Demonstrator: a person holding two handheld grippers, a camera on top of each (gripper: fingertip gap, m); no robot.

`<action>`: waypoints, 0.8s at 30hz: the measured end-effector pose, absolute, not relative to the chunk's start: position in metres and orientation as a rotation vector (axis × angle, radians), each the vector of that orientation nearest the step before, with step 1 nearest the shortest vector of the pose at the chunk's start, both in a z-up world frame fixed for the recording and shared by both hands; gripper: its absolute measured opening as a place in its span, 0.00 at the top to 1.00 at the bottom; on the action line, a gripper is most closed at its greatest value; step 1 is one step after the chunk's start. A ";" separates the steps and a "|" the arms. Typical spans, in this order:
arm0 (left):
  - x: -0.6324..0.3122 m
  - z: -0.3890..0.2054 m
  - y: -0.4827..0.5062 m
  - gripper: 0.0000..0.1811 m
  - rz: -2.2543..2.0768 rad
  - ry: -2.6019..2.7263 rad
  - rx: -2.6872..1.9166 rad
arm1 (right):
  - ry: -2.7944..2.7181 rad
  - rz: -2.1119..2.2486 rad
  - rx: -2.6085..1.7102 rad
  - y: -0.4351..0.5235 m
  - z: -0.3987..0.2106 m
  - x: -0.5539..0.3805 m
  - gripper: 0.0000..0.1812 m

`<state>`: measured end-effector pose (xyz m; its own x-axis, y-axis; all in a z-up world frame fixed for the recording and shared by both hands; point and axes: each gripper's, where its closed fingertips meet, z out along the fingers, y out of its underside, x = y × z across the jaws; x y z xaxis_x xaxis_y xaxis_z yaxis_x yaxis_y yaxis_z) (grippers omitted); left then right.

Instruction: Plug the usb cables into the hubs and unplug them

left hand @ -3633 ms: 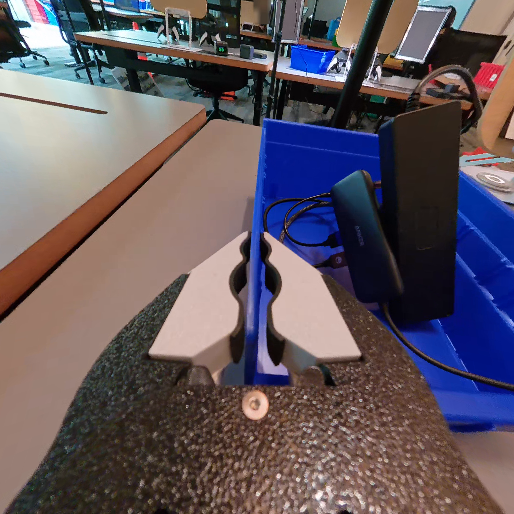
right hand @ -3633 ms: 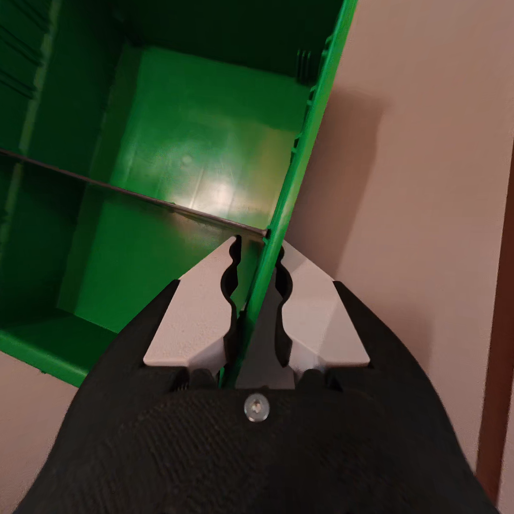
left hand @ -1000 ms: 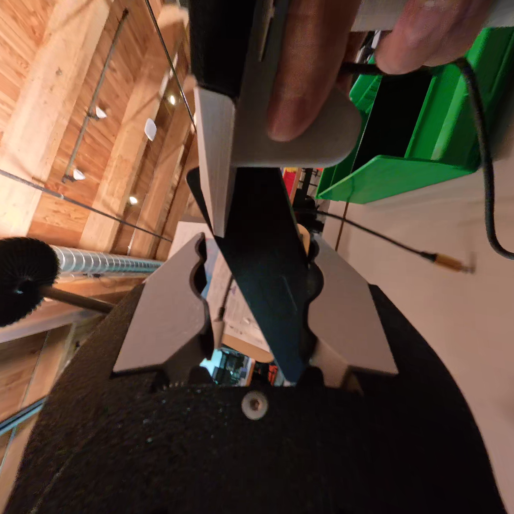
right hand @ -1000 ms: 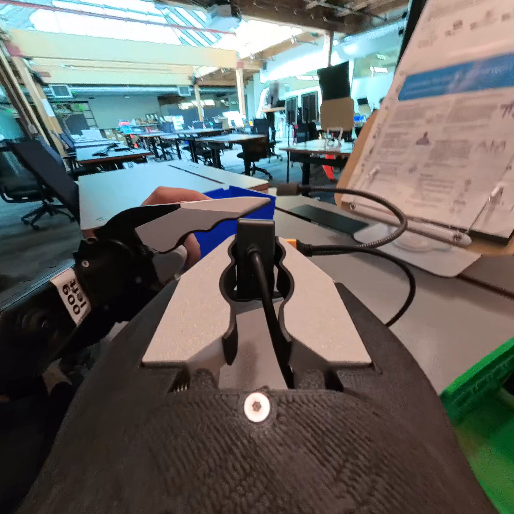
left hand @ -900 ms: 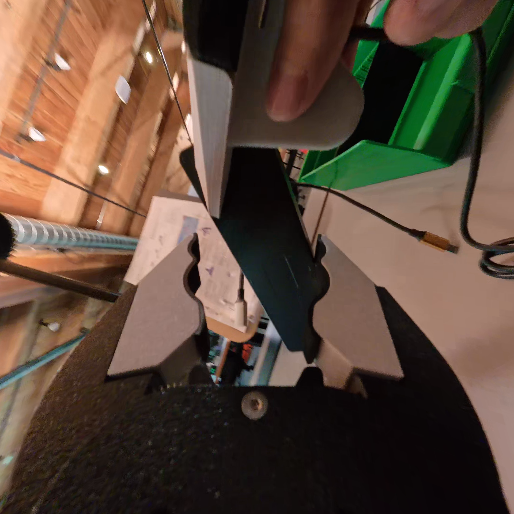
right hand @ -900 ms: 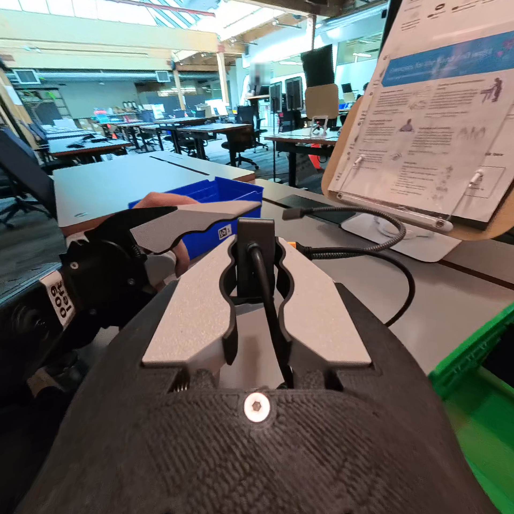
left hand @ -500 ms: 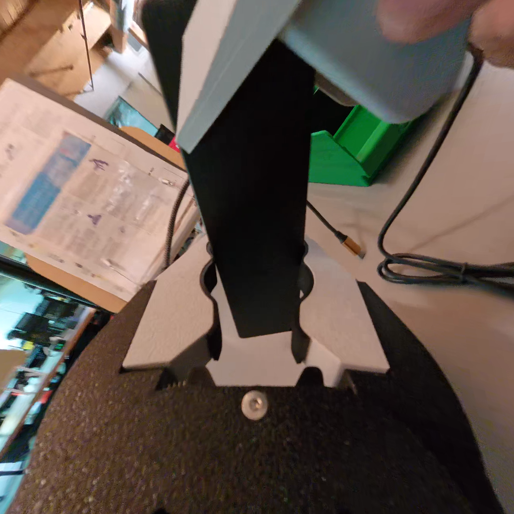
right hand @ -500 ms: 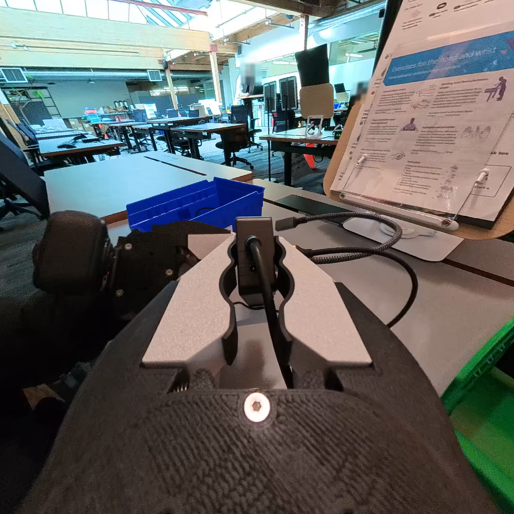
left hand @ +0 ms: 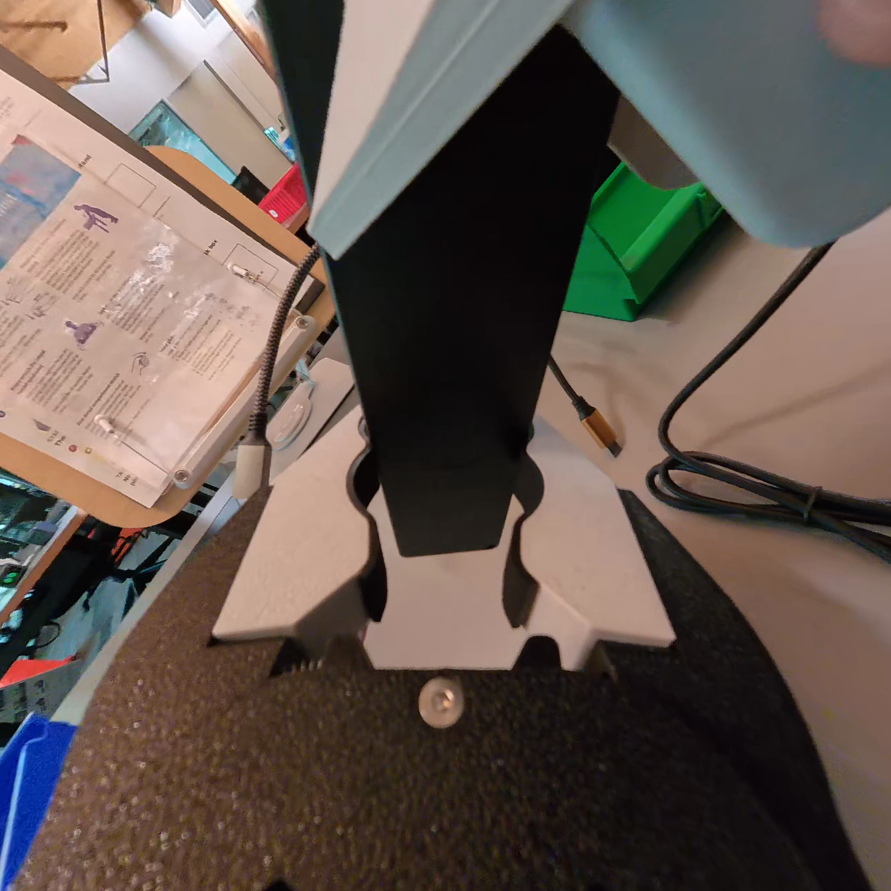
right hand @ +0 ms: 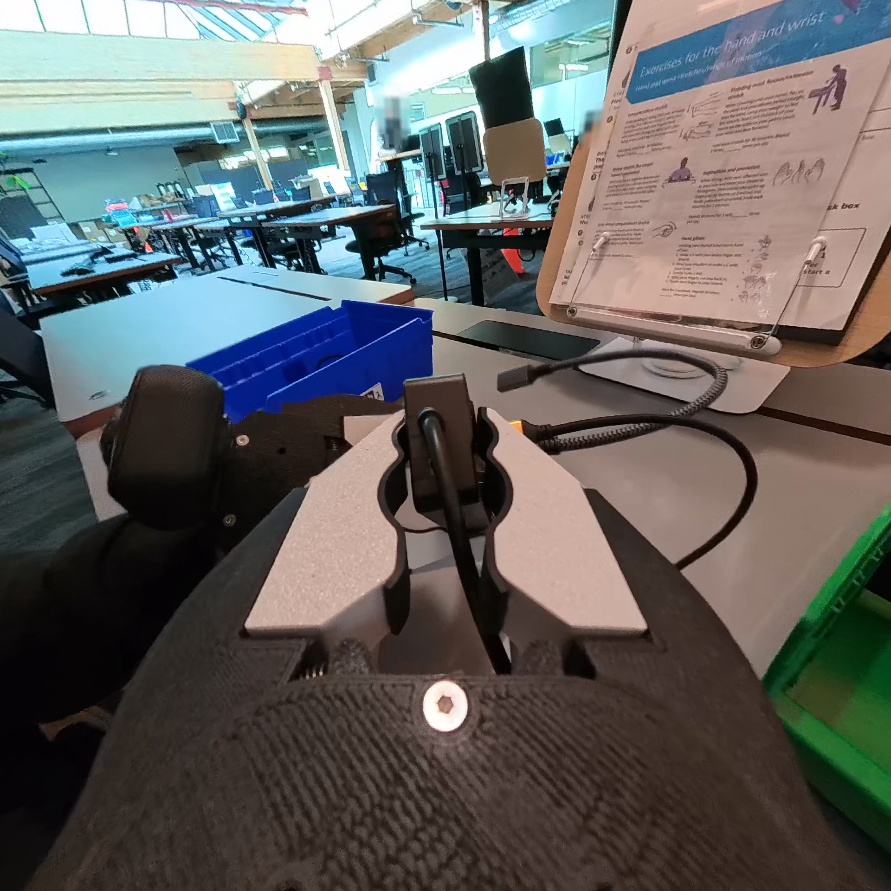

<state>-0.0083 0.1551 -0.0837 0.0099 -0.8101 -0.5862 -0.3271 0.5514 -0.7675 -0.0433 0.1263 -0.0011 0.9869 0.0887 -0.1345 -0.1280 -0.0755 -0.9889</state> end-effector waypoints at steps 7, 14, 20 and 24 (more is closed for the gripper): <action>-0.006 -0.084 0.149 0.71 -0.798 1.554 -1.055 | -0.059 0.480 -1.507 0.117 0.024 -0.064 0.66; -0.024 -0.064 0.166 0.71 -1.447 1.552 -1.035 | -0.214 0.154 -1.462 0.079 0.053 -0.028 0.61; -0.042 -0.061 0.164 0.71 -1.691 1.685 -0.840 | -0.415 -0.058 -1.637 0.121 0.026 -0.016 0.64; -0.049 -0.076 0.155 0.71 -1.761 1.783 -0.777 | -0.609 0.033 -1.761 0.166 0.011 -0.035 0.70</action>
<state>-0.0487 0.1549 -0.0759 -0.7053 -0.7080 0.0353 -0.0441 -0.0059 -0.9990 -0.0355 0.1655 0.0105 0.8621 0.4147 0.2912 0.3807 -0.1507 -0.9124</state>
